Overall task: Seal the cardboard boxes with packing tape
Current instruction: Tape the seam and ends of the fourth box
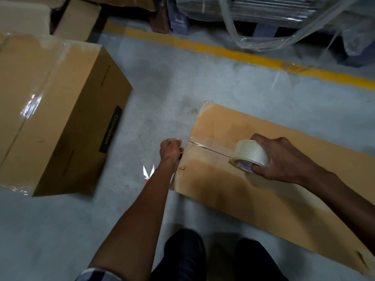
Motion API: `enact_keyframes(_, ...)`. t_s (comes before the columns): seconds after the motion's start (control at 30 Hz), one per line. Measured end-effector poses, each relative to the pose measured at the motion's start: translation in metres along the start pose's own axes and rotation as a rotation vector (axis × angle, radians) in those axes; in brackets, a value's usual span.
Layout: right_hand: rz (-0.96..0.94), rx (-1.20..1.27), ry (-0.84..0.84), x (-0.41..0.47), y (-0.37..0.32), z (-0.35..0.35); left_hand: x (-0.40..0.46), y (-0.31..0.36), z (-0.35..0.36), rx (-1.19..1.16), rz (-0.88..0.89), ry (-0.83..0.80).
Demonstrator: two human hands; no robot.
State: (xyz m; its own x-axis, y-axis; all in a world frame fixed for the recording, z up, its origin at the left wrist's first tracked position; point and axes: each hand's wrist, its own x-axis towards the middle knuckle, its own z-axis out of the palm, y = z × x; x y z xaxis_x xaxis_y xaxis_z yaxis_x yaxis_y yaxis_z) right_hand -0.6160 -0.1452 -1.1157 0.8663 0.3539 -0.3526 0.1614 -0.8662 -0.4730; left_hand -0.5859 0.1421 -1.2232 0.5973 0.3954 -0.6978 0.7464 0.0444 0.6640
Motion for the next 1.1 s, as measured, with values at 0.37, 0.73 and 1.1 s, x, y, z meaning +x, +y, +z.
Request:
enact_keyframes(0.37,-0.005,-0.028,0.158,-0.009,0.014,0.024,-0.028,-0.015,0.001,0.483,0.377,0.095)
enact_keyframes(0.73,0.031,0.290,0.387,-0.032,0.028,0.061,-0.080,-0.054,0.018,0.593,0.632,0.164)
enact_keyframes(1.1,0.026,0.453,0.586,-0.013,0.016,0.114,-0.039,-0.036,-0.009,0.736,0.771,0.182)
